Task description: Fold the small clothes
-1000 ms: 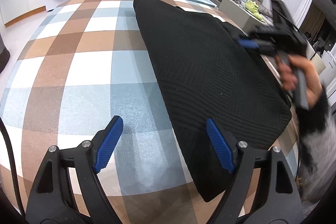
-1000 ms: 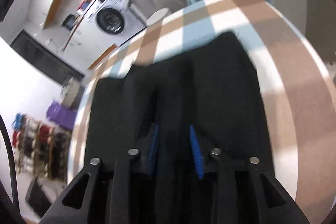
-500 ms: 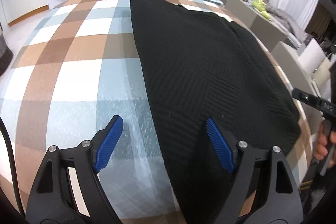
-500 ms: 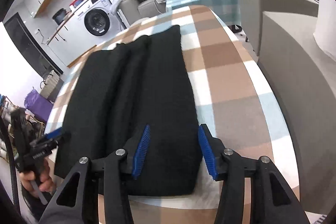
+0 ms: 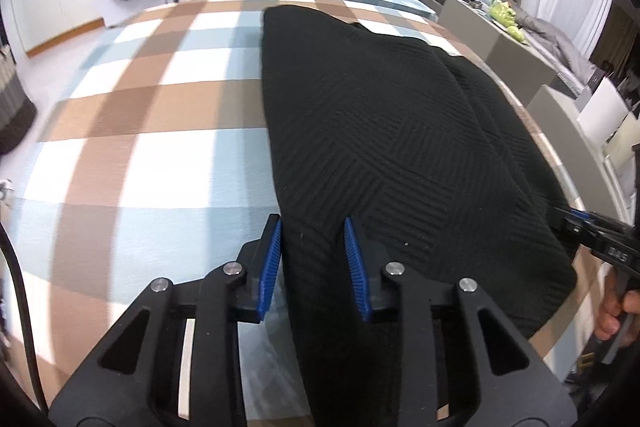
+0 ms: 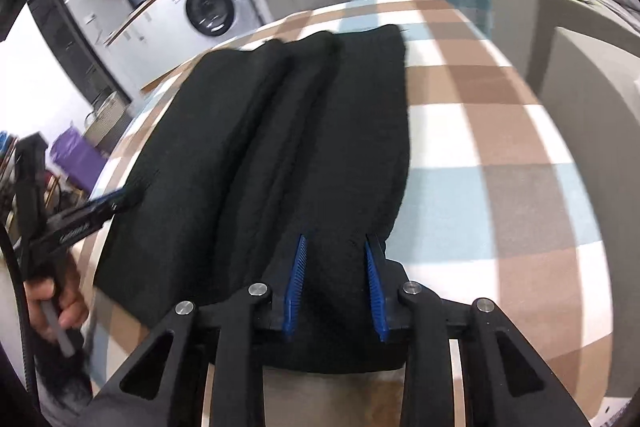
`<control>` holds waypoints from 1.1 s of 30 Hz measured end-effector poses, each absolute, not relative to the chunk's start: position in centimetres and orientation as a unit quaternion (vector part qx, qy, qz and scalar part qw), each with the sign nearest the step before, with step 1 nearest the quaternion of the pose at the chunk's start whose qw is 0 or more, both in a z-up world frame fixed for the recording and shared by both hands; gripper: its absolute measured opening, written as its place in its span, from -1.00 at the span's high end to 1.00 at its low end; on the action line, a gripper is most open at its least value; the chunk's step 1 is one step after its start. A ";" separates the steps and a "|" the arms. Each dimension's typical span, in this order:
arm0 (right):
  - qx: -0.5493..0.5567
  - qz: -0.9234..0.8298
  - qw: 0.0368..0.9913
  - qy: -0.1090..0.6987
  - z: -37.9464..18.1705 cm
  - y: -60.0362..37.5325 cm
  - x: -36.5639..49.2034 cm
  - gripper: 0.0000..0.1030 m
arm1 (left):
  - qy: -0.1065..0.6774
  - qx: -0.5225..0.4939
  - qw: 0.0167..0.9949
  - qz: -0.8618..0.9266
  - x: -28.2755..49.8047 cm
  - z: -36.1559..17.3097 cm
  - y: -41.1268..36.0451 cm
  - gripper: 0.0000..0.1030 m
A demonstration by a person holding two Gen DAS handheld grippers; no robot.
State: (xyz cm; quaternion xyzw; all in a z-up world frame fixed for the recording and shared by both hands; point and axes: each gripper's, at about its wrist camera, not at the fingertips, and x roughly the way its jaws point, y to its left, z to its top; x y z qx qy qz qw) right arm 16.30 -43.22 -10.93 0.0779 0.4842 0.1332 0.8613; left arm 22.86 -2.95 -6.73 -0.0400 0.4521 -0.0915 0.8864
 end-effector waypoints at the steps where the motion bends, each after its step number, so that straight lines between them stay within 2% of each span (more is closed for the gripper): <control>1: 0.076 0.138 0.860 0.486 -11.0 -43.0 16.4 0.41 | 0.452 -0.042 0.887 -0.089 22.7 -6.7 -2.5 0.45; 6: 0.088 0.120 0.869 0.472 -9.9 -44.5 16.3 0.21 | 0.448 -0.047 0.889 -0.083 21.7 -6.3 -0.9 0.41; 8: 0.093 0.128 0.877 0.454 -8.7 -44.4 16.5 0.20 | 0.444 -0.040 0.891 -0.089 21.1 -6.1 -0.9 0.36; 11: 0.098 0.148 0.879 0.443 -7.5 -43.5 16.6 0.15 | 0.439 -0.041 0.892 -0.099 20.2 -5.8 -0.9 0.10; 13: 0.108 0.168 0.873 0.445 -7.6 -42.4 17.3 0.15 | 0.431 -0.044 0.896 -0.100 19.7 -5.4 -0.9 -0.22; 16: 0.118 0.186 0.860 0.460 -8.8 -40.9 19.7 0.15 | 0.421 -0.051 0.899 -0.108 18.9 -4.9 -1.0 -0.41; 20: 0.124 0.194 0.845 0.483 -11.4 -39.0 22.9 0.16 | 0.417 -0.063 0.899 -0.115 18.3 -4.5 -1.0 -0.57; 21: 0.120 0.190 0.848 0.480 -11.7 -38.5 23.4 0.21 | 0.416 -0.063 0.899 -0.118 18.2 -4.4 -1.1 -0.58; 23: 0.100 0.184 0.859 0.468 -11.8 -37.6 24.6 0.55 | 0.416 -0.061 0.899 -0.122 18.1 -4.4 -1.2 -0.59; 24: 0.100 0.181 0.858 0.470 -11.8 -37.3 25.1 0.84 | 0.415 -0.060 0.900 -0.122 18.1 -4.3 -1.3 -0.59; 30: 0.077 0.191 0.891 0.406 -7.3 -37.8 24.4 0.91 | 0.407 -0.059 0.903 -0.123 18.0 -3.6 -1.4 -0.59; 33: 0.076 0.156 0.890 0.422 -8.3 -39.6 24.6 0.90 | 0.405 -0.062 0.903 -0.127 18.0 -3.7 -1.6 -0.59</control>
